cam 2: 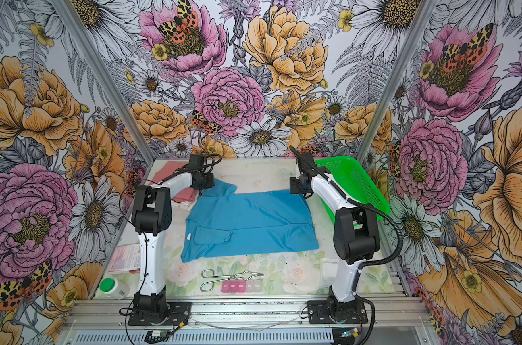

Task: Fold and stack t-shirts
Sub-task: Fold the T-shirt.

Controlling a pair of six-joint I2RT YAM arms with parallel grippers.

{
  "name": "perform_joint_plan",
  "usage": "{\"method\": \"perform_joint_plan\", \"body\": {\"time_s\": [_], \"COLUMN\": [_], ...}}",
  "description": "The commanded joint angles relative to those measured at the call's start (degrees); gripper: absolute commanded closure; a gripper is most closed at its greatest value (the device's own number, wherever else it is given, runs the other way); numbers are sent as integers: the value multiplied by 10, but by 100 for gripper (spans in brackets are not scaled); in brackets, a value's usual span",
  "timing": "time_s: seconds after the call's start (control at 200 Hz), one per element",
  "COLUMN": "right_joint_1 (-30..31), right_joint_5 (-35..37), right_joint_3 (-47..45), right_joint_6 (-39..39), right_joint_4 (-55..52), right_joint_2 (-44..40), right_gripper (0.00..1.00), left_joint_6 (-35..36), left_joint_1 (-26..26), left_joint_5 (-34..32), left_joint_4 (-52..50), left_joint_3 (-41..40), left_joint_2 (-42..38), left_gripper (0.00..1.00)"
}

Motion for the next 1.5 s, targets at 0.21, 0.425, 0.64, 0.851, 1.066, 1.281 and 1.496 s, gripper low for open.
{"method": "perform_joint_plan", "body": {"time_s": [0.21,0.425,0.64,0.851,1.066,1.281,1.496], "right_joint_1": [-8,-47,-80,-87,-88,-97,-97], "right_joint_5": [-39,-115,-162,-171,-180,-186,-171], "right_joint_3": [22,33,47,42,-5,-74,-134], "right_joint_6": [-14,-35,-42,-42,-39,-21,-1], "right_joint_4": [8,8,17,21,32,41,49], "right_joint_2": [-16,0,20,-4,-41,-79,-137], "right_gripper": [100,100,100,100,100,100,100], "left_joint_6": [16,22,17,-16,-45,-81,-103], "left_joint_1": [3,21,25,39,36,33,16], "left_joint_5": [-8,9,34,47,42,47,33], "left_joint_4": [-29,-11,6,86,125,160,172], "left_joint_3": [-15,-49,-137,-266,-366,-482,-565], "left_joint_2": [-58,-168,-247,-360,-450,-563,-634], "left_gripper": [100,100,100,100,100,100,100]}}
